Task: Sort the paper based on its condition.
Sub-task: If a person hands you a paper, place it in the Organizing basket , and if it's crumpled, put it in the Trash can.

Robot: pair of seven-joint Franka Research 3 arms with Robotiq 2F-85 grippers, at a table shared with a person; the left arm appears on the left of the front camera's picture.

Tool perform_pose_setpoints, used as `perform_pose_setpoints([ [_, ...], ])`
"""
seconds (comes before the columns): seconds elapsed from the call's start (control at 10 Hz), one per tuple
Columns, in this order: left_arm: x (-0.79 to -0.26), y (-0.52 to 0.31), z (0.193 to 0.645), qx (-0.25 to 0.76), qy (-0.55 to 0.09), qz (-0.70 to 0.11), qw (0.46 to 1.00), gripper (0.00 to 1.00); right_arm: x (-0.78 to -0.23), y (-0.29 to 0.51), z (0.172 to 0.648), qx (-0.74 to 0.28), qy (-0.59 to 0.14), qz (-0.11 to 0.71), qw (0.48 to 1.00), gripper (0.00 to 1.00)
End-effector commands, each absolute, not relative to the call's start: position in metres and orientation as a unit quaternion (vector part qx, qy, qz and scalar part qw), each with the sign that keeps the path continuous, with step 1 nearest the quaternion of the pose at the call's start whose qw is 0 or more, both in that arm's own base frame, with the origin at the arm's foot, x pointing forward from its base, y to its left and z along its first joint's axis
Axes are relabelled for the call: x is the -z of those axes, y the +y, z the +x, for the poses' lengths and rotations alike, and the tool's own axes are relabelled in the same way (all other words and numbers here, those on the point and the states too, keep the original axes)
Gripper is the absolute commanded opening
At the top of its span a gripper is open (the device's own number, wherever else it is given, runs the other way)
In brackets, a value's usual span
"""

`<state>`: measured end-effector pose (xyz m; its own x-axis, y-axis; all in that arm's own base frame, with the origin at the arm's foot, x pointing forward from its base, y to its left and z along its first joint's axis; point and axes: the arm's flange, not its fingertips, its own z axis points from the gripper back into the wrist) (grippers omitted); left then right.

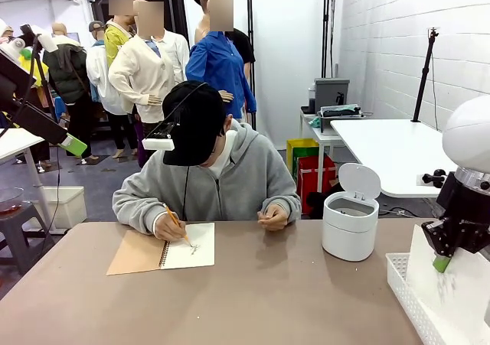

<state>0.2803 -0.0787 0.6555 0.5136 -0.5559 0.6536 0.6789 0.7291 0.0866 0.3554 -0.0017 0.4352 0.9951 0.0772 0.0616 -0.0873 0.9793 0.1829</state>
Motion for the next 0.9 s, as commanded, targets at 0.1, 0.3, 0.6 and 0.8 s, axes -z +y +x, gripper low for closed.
perform_pose_setpoints([
  [0.1,-0.655,-0.078,0.280,0.357,-0.342,-0.095,0.864,1.00,-0.384,0.001,0.324,-0.008,-0.052,0.123,0.991,0.00],
  [0.3,-0.655,-0.078,0.280,0.357,-0.342,-0.095,0.864,1.00,-0.368,-0.001,0.318,0.000,-0.037,0.111,0.993,0.00],
  [0.6,-0.655,-0.078,0.280,0.357,-0.342,-0.095,0.864,1.00,-0.408,-0.007,0.374,-0.009,-0.028,0.114,0.993,0.00],
  [0.8,-0.655,-0.078,0.280,0.357,-0.342,-0.095,0.864,1.00,-0.408,-0.007,0.374,-0.009,-0.028,0.114,0.993,0.00],
])
